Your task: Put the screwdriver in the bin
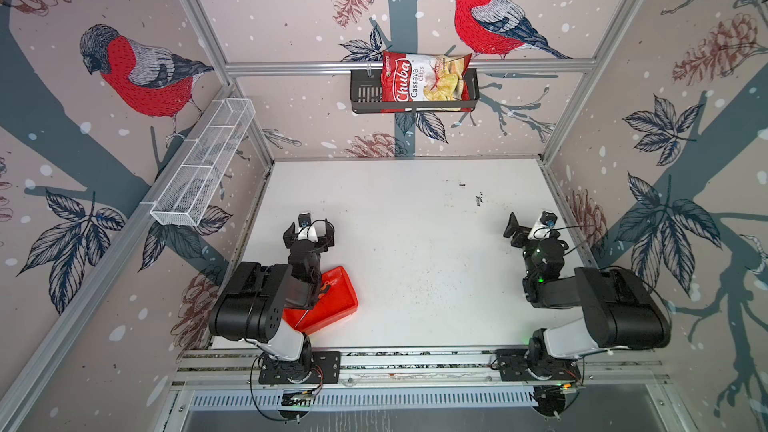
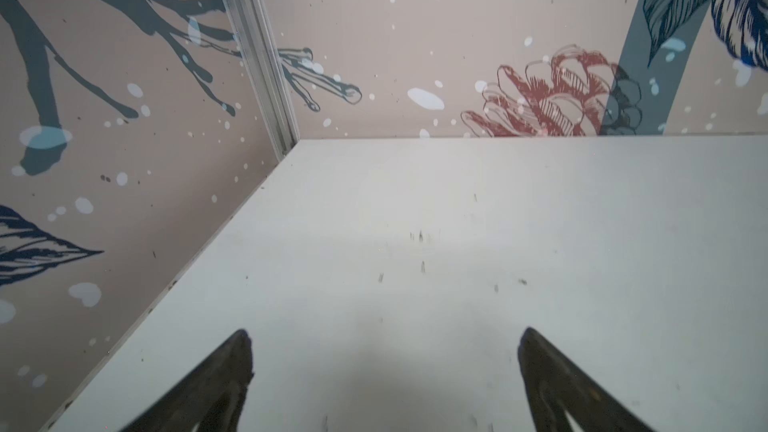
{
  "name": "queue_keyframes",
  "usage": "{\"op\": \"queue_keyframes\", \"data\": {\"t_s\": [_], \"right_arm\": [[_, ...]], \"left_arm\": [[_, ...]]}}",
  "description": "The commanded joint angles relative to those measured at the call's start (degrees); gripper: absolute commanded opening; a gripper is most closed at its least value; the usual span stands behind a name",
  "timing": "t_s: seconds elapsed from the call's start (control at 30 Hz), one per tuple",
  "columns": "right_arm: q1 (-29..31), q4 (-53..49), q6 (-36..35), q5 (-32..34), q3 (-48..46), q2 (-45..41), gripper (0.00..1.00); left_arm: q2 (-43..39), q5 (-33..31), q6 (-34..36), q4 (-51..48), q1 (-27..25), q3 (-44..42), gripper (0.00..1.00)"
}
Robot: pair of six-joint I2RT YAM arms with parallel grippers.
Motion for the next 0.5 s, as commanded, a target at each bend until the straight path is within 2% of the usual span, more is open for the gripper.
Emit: {"op": "queue_keyframes", "data": {"t_s": [0.0, 0.47], "right_arm": [[-0.44, -3.72, -0.28, -1.55, 1.0, 0.38, 1.0], [-0.39, -3.94, -0.27, -1.52, 1.01, 0.23, 1.0]], "left_arm": [[0.19, 2.37, -1.76, 0.69, 0.77, 0.62, 0.98], [0.09, 2.12, -1.5, 0.89, 0.74, 0.3, 0.98]]}}
